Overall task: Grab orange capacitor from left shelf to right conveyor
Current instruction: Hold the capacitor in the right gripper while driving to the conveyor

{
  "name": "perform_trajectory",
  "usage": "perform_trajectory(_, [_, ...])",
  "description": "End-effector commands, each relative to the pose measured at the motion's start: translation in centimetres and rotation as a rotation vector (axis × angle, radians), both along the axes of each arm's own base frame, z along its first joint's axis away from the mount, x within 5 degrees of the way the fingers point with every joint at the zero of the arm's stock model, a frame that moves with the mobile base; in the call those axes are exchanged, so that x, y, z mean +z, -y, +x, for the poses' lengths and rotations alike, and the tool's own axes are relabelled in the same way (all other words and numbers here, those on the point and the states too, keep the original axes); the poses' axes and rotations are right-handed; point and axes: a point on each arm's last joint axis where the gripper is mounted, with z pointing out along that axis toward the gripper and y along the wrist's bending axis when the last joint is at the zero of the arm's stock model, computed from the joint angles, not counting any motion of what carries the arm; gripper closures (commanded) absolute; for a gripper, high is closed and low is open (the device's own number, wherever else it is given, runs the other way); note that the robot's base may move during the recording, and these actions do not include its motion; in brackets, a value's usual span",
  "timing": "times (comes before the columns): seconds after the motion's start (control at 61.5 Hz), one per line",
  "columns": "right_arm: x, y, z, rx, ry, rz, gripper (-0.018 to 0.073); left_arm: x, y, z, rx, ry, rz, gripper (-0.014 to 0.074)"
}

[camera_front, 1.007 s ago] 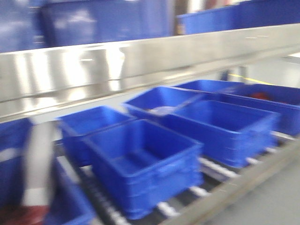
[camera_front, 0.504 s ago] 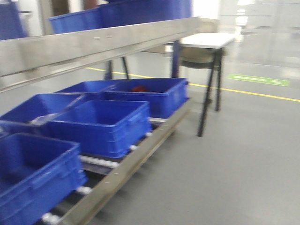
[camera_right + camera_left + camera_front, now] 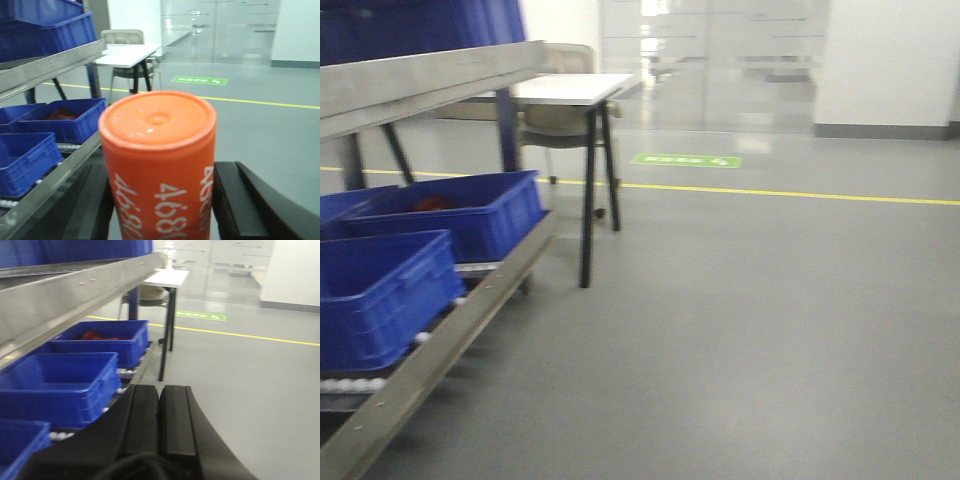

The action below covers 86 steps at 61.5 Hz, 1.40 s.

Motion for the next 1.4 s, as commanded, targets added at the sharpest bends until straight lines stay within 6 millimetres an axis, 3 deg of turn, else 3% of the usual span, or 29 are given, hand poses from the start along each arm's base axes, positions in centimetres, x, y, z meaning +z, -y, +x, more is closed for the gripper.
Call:
perform_trajectory(0.0, [1.55, -0.03, -0.11, 0.008, 0.1, -0.001, 0.0408, 0.98, -0.06, -0.13, 0.006, 0.101, -0.012, 0.0723])
perform_trajectory(1.381, [1.51, -0.02, -0.11, 0.007, 0.096, -0.001, 0.0408, 0.98, -0.06, -0.13, 0.006, 0.101, -0.012, 0.0723])
